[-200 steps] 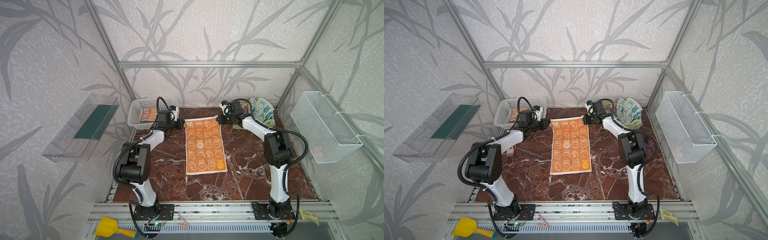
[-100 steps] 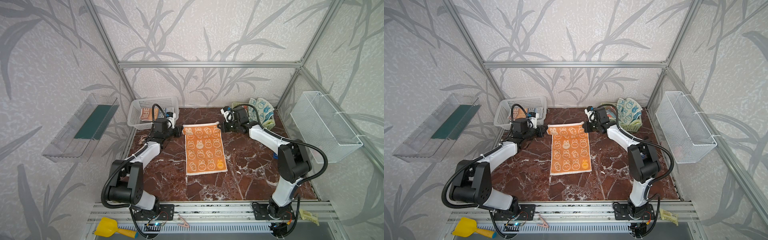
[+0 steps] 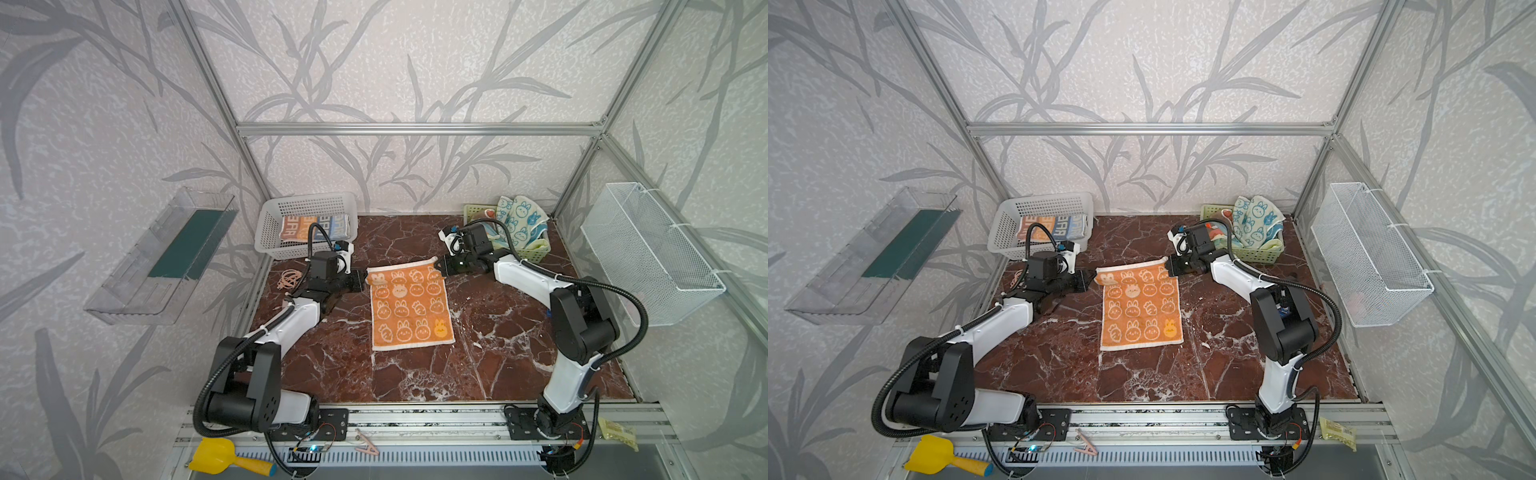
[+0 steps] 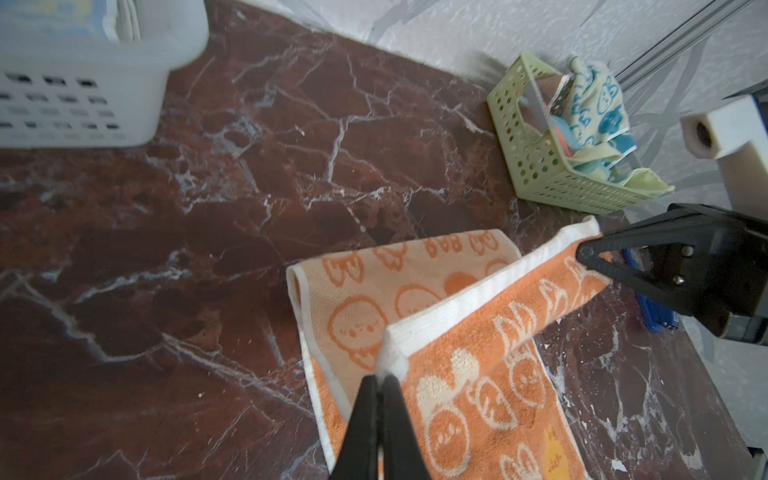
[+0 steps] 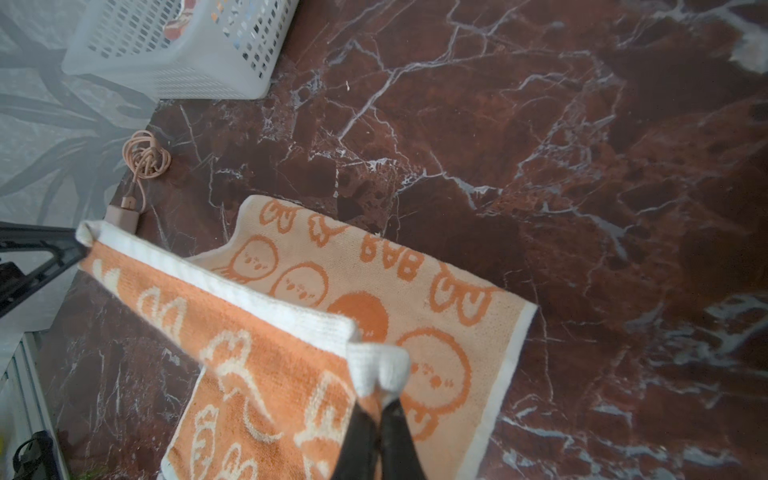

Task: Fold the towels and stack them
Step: 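Fold the far edge of the orange towel toward the robot with both grippers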

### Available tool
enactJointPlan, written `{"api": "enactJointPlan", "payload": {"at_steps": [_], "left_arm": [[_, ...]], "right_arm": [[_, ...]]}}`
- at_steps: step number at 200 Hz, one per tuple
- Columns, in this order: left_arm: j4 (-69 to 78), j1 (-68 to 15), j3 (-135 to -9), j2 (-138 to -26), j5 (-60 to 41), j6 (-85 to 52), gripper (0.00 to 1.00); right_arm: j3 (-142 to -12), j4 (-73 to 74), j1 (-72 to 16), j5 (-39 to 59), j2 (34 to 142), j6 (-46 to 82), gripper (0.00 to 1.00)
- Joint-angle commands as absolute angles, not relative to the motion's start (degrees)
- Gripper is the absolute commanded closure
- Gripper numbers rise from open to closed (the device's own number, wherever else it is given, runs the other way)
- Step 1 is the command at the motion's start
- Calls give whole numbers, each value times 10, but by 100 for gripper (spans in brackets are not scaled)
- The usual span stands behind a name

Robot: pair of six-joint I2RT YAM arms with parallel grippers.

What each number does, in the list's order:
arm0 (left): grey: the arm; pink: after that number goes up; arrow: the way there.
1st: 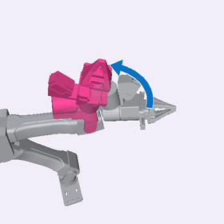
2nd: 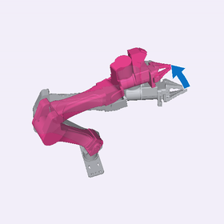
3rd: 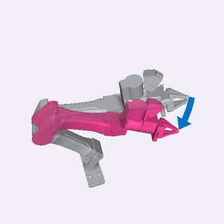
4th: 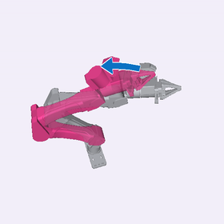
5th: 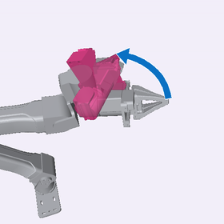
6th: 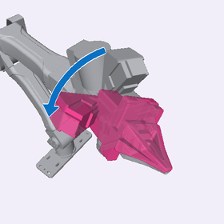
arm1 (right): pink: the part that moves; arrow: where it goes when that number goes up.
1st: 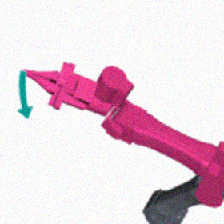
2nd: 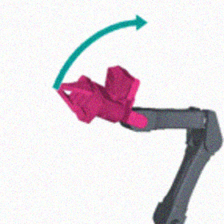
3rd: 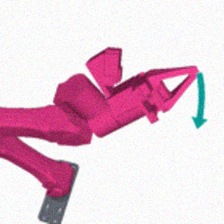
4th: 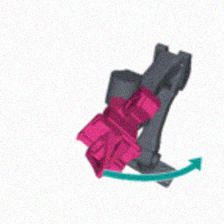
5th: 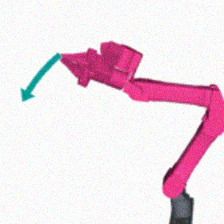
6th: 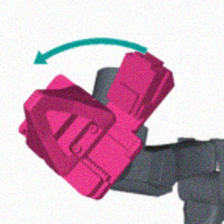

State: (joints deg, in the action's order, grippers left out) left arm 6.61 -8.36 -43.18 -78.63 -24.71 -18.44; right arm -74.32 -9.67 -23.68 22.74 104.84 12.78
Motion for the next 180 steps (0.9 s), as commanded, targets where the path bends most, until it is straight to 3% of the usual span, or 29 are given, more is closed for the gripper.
{"api": "enactJointPlan", "payload": {"at_steps": [1, 59, 126, 180], "left_arm": [[35, -82, -431, -776, -233, -185, 100], [102, -105, -326, -795, -224, -243, 100], [10, -107, -363, -736, -223, -224, 100], [-26, -126, -345, -713, -221, -228, 100]], "right_arm": [[-723, -117, -233, 206, 1018, 120, 100], [-621, -78, -233, 228, 1023, 150, 100], [-628, -109, -237, 231, 964, 155, 100], [-561, -110, -250, 223, 915, 163, 100]]}}
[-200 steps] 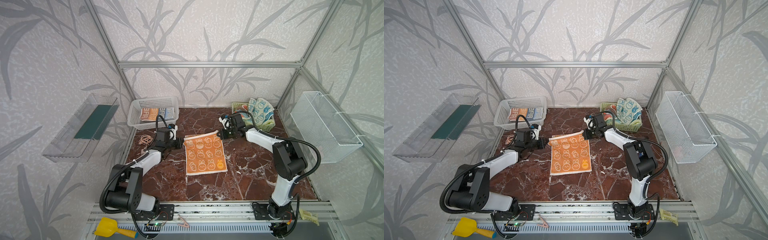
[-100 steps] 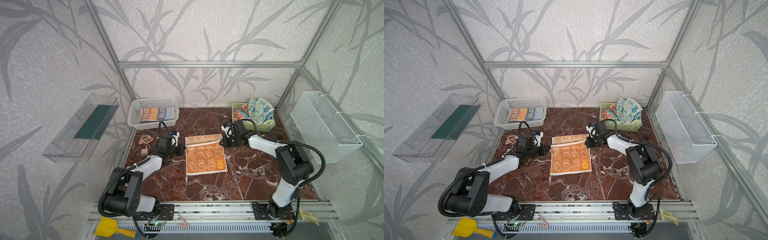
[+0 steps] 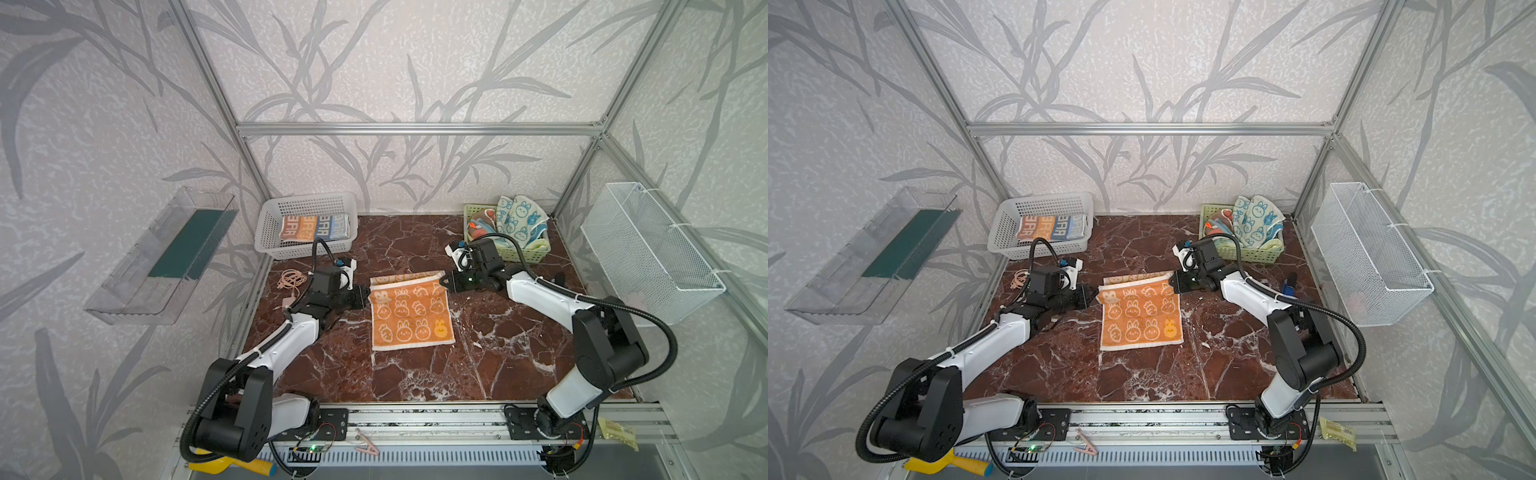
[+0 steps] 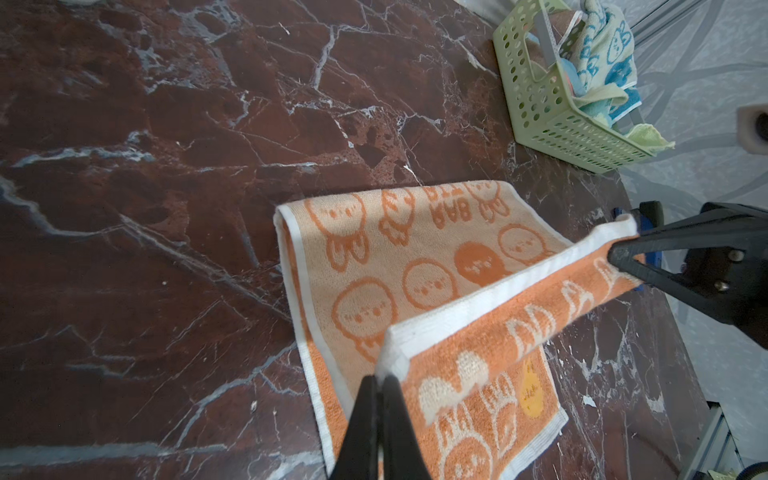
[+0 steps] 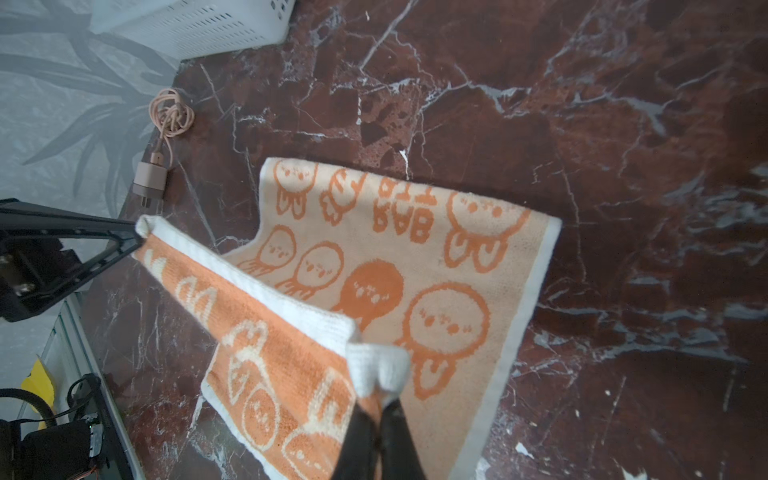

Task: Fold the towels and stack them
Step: 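Fold the far edge of the orange towel toward the robot with both grippers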

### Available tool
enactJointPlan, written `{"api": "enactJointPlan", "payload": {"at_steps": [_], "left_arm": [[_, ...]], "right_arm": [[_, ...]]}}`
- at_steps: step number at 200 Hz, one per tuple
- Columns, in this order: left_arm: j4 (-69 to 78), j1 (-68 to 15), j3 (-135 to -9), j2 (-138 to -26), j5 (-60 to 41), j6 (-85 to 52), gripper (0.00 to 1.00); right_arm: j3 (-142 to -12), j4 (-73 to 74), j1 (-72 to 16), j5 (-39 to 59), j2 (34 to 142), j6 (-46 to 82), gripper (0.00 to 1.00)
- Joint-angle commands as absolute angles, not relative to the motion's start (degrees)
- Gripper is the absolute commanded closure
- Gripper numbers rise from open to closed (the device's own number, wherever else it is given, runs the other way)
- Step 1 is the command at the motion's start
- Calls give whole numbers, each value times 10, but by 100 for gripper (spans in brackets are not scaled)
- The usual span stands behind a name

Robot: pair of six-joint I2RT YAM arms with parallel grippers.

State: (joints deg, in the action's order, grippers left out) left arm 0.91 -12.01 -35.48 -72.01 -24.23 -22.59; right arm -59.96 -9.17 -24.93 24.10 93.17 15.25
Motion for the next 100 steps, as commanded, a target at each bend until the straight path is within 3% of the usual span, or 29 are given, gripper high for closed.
{"api": "enactJointPlan", "payload": {"at_steps": [1, 100], "left_arm": [[-26, -126, -344, -713, -221, -228, 100], [18, -136, -285, -751, -225, -241, 100]], "right_arm": [[-559, -109, -250, 223, 914, 163, 100], [-470, -50, -269, 234, 938, 187, 100]]}}
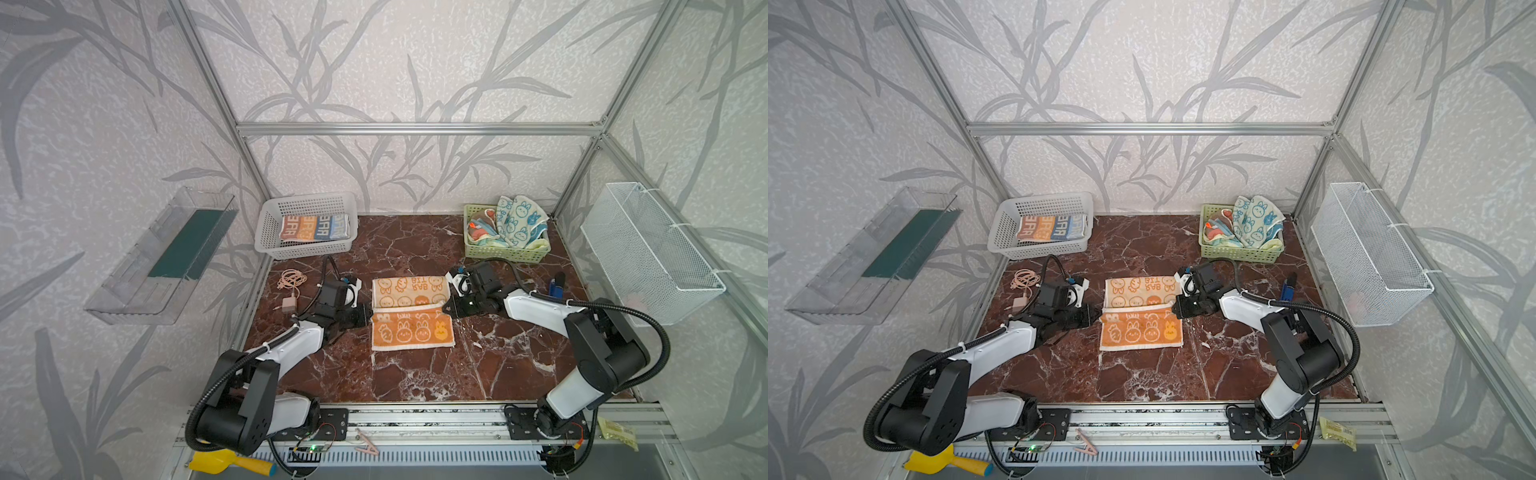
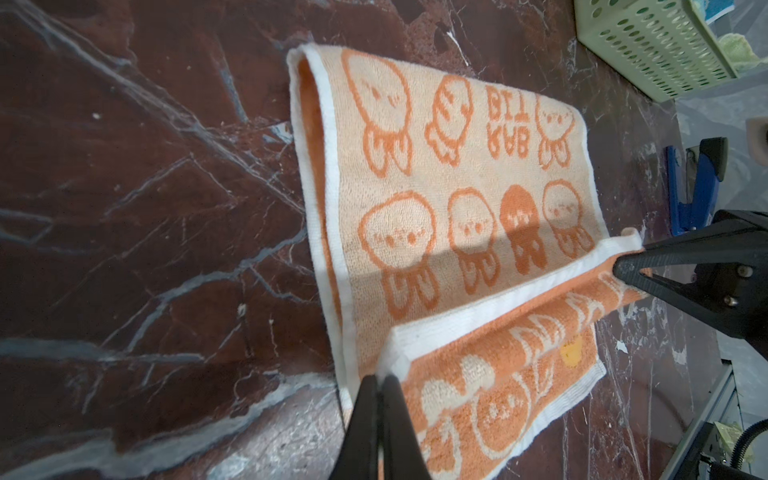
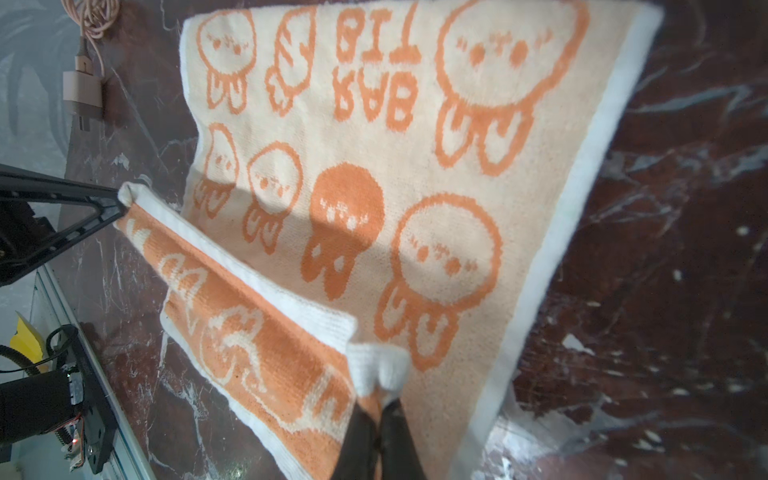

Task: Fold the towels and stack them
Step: 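Fold the far edge of the orange towel toward the robot with both grippers, then lower the folded edge onto the towel and open both grippers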

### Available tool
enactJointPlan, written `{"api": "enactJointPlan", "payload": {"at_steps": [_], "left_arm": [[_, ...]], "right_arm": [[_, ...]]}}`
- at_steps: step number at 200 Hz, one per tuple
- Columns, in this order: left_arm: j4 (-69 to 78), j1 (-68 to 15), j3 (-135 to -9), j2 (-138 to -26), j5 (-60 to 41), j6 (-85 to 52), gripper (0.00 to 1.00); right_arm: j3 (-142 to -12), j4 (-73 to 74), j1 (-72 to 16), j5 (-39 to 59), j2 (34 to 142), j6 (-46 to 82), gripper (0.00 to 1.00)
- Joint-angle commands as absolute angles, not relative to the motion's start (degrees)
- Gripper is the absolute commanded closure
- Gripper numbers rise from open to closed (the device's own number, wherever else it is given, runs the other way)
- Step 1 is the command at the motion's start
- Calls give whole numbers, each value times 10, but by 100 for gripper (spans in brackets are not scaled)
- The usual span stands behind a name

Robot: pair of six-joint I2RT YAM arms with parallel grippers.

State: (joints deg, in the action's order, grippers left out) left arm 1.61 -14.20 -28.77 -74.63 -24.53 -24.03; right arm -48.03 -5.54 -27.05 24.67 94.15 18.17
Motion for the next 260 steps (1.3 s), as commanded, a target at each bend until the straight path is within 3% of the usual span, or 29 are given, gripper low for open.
{"api": "enactJointPlan", "payload": {"at_steps": [1, 80, 213, 237, 253, 260], "left_arm": [[18, -136, -285, -751, -226, -241, 100], [-89, -155, -329, -684, -211, -219, 100], [-45, -160, -254, -697, -210, -260, 100], [-50, -162, -251, -691, -219, -276, 98], [-67, -163, -246, -671, -220, -287, 83], [-81, -163, -245, -658, -220, -290, 72]], "right_arm": [[-470, -51, -269, 234, 938, 187, 100], [-491, -109, -280, 226, 875, 179, 100], [-416, -60, -285, 230, 900, 190, 100], [-413, -54, -284, 254, 889, 187, 84], [-403, -53, -285, 277, 870, 185, 72], [-398, -55, -285, 289, 858, 182, 67]]}}
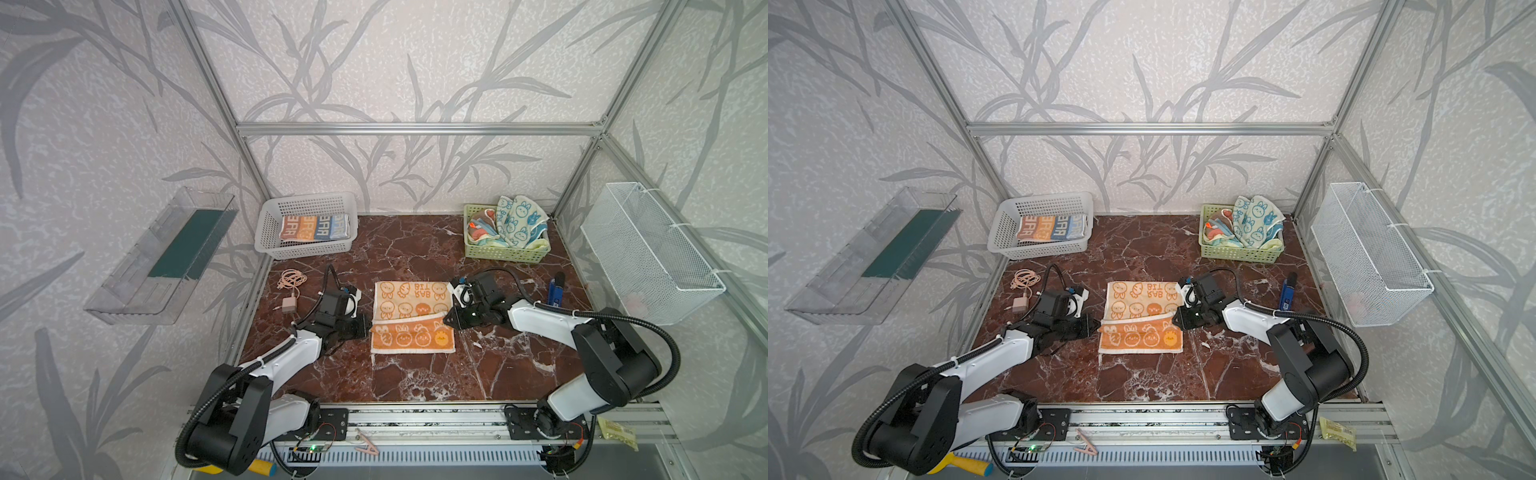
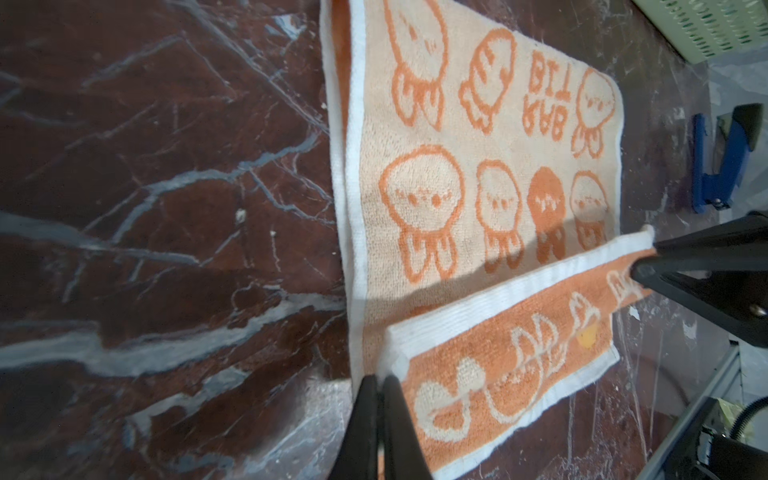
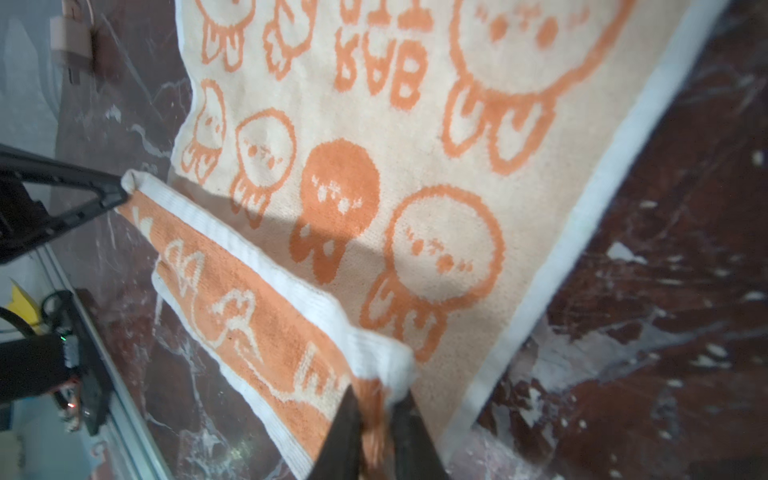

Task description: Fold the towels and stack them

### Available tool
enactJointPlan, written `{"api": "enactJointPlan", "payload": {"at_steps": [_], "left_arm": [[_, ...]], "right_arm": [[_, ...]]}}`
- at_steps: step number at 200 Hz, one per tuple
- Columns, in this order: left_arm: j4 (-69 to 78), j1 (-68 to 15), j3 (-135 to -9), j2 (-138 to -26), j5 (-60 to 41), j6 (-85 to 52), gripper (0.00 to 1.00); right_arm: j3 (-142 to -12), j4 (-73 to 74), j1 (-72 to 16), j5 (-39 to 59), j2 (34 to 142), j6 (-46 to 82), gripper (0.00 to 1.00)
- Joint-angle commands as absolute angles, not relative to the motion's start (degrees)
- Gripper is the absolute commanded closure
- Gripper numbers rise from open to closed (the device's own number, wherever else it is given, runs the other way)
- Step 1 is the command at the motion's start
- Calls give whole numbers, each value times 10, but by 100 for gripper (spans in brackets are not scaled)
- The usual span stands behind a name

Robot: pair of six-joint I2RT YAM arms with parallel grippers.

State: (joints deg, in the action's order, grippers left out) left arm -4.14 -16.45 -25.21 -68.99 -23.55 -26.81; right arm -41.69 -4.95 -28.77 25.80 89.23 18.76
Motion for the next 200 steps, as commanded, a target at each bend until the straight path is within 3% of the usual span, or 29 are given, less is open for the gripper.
{"api": "enactJointPlan", "payload": {"at_steps": [1, 10, 26, 48, 77, 150, 162, 180, 200], "left_arm": [[-83, -163, -244, -657, -219, -291, 71], [-108, -163, -246, -636, -217, -298, 58], [-147, -165, -249, -593, -226, -317, 51], [-185, -175, -248, -522, -205, -338, 52], [-192, -183, -267, -484, -138, -316, 60], [-160, -246, -441, -784, -152, -248, 65], [-139, -257, -446, -817, -149, -250, 62], [-132, -270, -460, -860, -141, -236, 54], [-153, -278, -477, -898, -135, -217, 50]], "right_arm": [[-398, -55, -285, 290, 856, 182, 67], [-394, -69, -285, 302, 839, 179, 64], [-392, -129, -285, 314, 808, 166, 61], [-386, -203, -284, 280, 753, 158, 60], [-404, -213, -284, 212, 718, 174, 59], [-623, -277, -321, 190, 963, 143, 59], [-638, -287, -325, 177, 996, 142, 57], [-648, -298, -327, 159, 1023, 145, 45], [-656, -312, -336, 162, 1039, 139, 42]]}}
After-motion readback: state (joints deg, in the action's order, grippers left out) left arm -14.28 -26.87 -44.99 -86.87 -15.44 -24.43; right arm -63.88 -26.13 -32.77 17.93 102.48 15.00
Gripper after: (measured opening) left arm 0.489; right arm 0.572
